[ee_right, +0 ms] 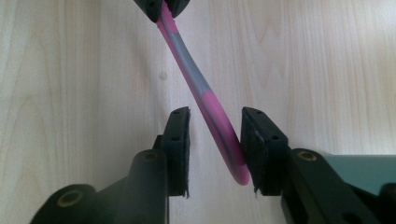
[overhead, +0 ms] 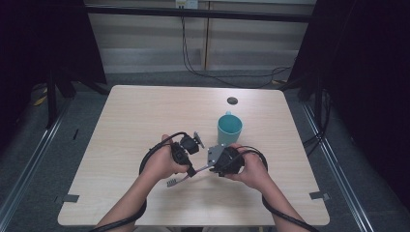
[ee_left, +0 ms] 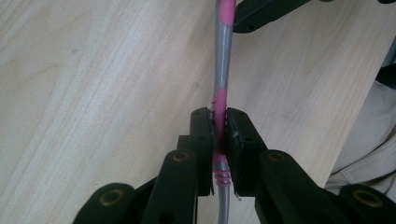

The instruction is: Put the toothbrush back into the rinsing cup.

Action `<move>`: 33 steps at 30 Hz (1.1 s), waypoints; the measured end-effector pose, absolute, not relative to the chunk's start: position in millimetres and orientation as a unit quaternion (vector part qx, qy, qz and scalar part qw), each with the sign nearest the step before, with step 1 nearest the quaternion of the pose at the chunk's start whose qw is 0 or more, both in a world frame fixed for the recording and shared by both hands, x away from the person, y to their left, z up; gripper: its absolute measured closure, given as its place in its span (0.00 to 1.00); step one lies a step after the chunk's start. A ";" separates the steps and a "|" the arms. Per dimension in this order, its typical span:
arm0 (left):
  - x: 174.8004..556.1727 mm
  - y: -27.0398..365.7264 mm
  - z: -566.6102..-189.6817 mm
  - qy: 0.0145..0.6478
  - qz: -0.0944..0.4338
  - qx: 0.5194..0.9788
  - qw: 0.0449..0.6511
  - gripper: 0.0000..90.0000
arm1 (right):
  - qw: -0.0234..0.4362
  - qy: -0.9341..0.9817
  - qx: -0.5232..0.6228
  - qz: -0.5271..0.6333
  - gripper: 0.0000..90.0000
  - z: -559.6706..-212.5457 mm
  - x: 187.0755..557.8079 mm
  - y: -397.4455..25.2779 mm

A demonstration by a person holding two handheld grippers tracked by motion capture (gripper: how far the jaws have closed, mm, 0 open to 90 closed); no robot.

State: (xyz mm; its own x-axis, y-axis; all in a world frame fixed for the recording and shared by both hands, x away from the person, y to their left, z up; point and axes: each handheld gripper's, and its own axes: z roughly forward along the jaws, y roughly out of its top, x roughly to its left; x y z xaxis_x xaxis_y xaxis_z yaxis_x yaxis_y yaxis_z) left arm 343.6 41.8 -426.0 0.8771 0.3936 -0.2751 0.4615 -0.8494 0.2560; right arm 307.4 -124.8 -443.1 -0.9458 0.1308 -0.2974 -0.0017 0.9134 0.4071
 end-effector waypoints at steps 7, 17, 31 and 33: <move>343.7 40.5 -421.0 0.213 -0.103 0.958 0.163 0.91 | 0.152 0.970 0.022 0.187 0.84 -447.3 308.6 -125.3; 346.9 47.7 -419.1 0.212 -0.084 0.955 0.191 0.89 | 0.137 0.976 0.002 0.167 0.91 -451.5 305.5 -119.3; 355.7 60.1 -414.0 0.242 -0.056 0.931 0.268 0.60 | 0.129 0.978 0.021 0.163 0.91 -447.3 307.9 -125.4; 356.7 63.0 -413.4 0.247 -0.049 0.930 0.267 0.56 | 0.130 0.978 0.031 0.161 0.91 -448.4 309.3 -128.0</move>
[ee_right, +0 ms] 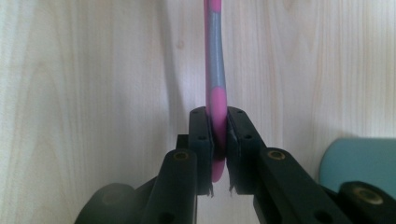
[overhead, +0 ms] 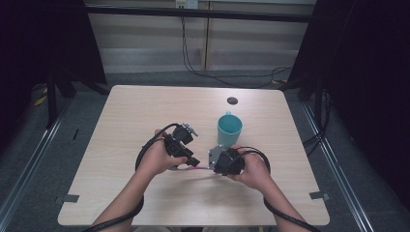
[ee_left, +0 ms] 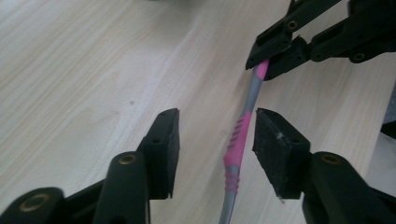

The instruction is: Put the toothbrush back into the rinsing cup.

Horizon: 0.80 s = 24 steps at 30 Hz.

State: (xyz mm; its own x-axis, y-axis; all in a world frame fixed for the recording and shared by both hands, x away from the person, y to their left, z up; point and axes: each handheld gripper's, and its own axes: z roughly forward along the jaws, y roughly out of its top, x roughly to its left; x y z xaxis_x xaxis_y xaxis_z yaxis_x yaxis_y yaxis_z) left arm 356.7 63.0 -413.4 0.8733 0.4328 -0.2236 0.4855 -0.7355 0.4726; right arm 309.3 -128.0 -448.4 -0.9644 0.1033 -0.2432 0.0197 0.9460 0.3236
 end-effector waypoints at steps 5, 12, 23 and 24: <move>358.0 72.6 -411.3 0.267 -0.053 0.921 0.280 0.58 | 0.124 0.976 0.076 0.162 0.91 -447.3 311.5 -138.0; 362.2 89.3 -401.4 0.283 -0.039 0.910 0.301 0.57 | 0.122 0.974 0.107 0.155 0.91 -443.5 311.3 -152.0; 361.6 100.7 -396.3 0.286 -0.036 0.905 0.311 0.55 | 0.115 0.972 0.143 0.149 0.91 -445.2 315.4 -161.2; 361.2 102.0 -396.9 0.290 -0.037 0.903 0.314 0.55 | 0.114 0.971 0.149 0.150 0.91 -444.7 316.1 -162.1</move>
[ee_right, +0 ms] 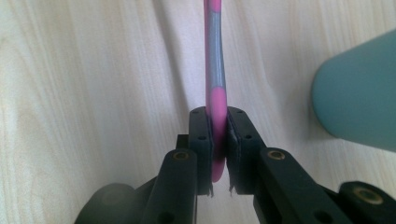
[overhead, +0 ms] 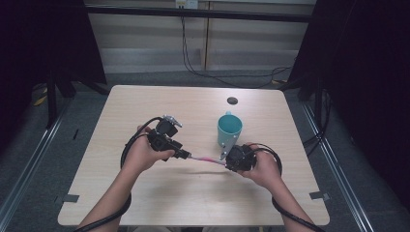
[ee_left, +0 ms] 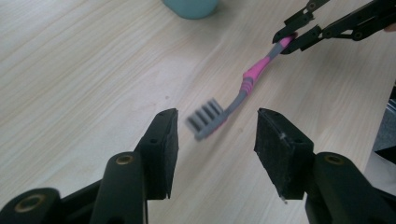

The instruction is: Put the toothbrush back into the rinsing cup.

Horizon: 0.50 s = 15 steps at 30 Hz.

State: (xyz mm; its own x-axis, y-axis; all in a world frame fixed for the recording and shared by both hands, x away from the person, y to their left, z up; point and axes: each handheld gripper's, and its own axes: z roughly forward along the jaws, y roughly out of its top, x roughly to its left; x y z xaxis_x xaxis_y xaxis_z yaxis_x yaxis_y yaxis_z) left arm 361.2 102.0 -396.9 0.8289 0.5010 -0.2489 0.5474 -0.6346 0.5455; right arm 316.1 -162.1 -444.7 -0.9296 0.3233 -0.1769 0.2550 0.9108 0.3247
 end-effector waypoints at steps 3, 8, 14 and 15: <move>361.5 106.6 -399.3 0.288 -0.037 0.904 0.314 0.54 | 0.110 0.967 0.167 0.156 0.91 -443.7 318.1 -165.1; 359.6 108.0 -409.3 0.293 -0.044 0.902 0.313 0.54 | 0.103 0.961 0.193 0.171 0.91 -442.2 320.3 -167.1; 355.1 103.7 -421.0 0.297 -0.051 0.897 0.324 0.54 | 0.091 0.949 0.224 0.202 0.91 -439.6 322.5 -169.3; 354.6 102.7 -422.7 0.296 -0.052 0.897 0.325 0.54 | 0.090 0.948 0.228 0.205 0.91 -439.4 322.6 -169.7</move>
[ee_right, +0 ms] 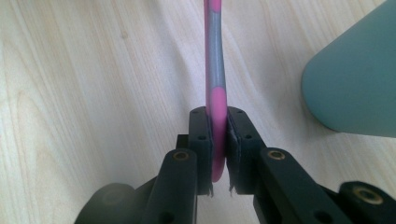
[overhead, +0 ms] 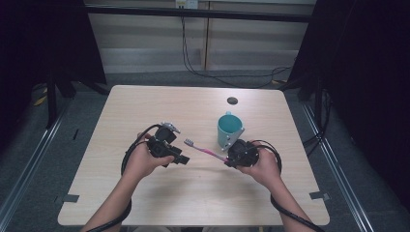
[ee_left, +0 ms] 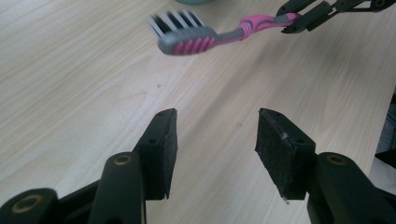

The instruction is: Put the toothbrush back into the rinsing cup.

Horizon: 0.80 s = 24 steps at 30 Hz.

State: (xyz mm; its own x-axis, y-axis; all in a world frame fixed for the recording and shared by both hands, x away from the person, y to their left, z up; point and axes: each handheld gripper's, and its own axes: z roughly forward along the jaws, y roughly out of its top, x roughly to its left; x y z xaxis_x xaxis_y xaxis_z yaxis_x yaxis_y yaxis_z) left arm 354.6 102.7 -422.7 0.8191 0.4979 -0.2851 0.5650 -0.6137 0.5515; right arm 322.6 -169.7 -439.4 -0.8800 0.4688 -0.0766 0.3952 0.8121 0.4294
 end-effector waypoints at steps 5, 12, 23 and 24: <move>351.6 96.5 -429.2 0.300 -0.054 0.893 0.332 0.54 | 0.082 0.942 0.241 0.218 0.91 -439.2 322.8 -169.6; 351.1 90.8 -432.5 0.304 -0.053 0.887 0.344 0.55 | 0.073 0.934 0.256 0.239 0.91 -438.6 322.7 -168.7; 350.1 80.9 -432.1 0.316 -0.050 0.875 0.364 0.55 | 0.067 0.925 0.271 0.257 0.91 -440.1 324.0 -162.3; 350.0 80.4 -431.9 0.319 -0.051 0.873 0.367 0.55 | 0.066 0.924 0.274 0.257 0.91 -439.6 323.9 -161.6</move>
State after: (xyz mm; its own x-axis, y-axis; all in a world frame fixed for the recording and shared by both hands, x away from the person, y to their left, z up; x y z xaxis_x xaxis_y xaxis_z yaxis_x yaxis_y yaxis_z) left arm 350.0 80.4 -431.9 0.7918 0.5186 -0.3227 0.5934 -0.5278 0.6077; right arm 323.9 -161.6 -439.6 -0.8411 0.5406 0.0190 0.4727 0.7173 0.5119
